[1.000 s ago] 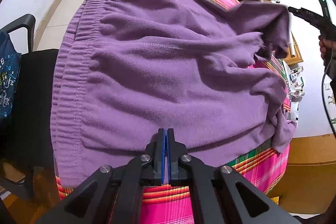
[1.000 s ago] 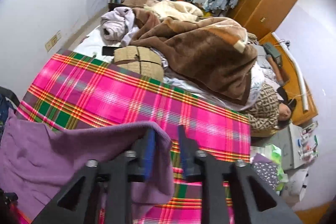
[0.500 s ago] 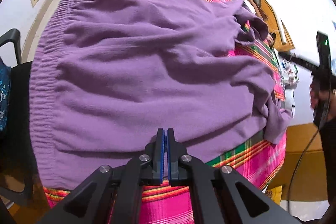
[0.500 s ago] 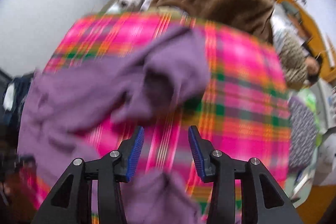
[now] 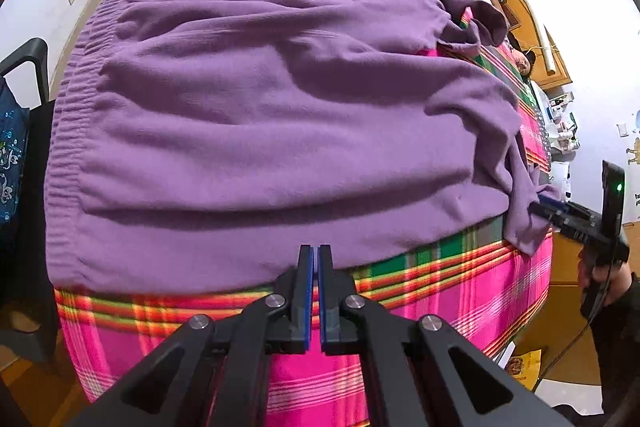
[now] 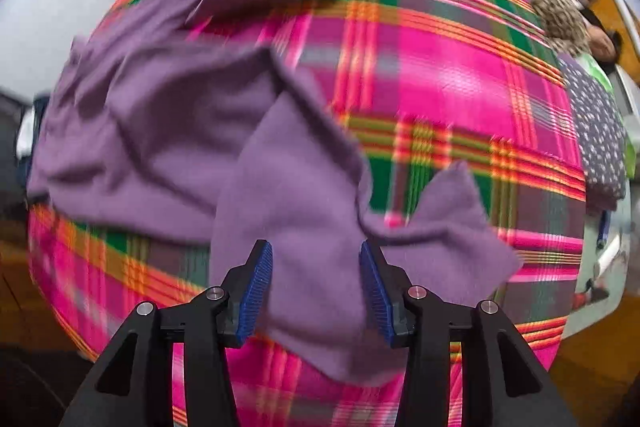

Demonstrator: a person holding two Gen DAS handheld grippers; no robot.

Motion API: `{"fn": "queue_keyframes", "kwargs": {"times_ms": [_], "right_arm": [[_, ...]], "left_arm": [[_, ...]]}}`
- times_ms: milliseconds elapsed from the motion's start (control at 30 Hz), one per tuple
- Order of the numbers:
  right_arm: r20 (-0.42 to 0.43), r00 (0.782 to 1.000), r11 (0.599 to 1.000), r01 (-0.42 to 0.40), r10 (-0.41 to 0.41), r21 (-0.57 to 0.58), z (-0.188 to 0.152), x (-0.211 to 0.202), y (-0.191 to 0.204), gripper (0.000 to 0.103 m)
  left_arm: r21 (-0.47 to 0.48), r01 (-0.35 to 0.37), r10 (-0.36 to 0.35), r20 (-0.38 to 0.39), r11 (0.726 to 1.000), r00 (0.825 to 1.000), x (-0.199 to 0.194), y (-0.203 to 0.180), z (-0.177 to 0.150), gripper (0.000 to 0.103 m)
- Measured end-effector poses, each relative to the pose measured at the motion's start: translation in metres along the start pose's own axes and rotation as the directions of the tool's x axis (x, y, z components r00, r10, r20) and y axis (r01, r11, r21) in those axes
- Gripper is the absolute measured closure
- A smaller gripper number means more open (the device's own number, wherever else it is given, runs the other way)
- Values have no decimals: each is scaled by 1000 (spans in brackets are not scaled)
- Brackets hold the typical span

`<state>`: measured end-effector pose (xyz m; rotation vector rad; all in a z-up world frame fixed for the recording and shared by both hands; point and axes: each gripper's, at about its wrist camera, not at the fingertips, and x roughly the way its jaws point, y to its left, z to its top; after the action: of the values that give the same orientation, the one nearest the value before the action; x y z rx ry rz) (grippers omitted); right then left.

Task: Fold clothes

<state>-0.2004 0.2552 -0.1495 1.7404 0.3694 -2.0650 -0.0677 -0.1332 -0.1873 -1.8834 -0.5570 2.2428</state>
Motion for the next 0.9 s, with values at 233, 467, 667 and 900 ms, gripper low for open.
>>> {"fn": "queue_keyframes", "kwargs": {"times_ms": [233, 467, 667, 900], "right_arm": [[-2, 999, 985, 44, -45, -167, -15, 14, 16, 49], [64, 997, 976, 55, -42, -211, -5, -13, -6, 95], [206, 955, 968, 236, -214, -88, 43, -64, -82, 95], [227, 919, 946, 304, -322, 113, 68, -77, -136, 65]], "left_arm": [[1, -8, 8, 14, 1000, 1000, 2, -36, -10, 103], [-39, -24, 25, 29, 999, 999, 6, -53, -21, 103], [-89, -56, 60, 44, 994, 997, 7, -53, -21, 103], [-175, -102, 112, 49, 979, 992, 4, -41, -26, 103]]}}
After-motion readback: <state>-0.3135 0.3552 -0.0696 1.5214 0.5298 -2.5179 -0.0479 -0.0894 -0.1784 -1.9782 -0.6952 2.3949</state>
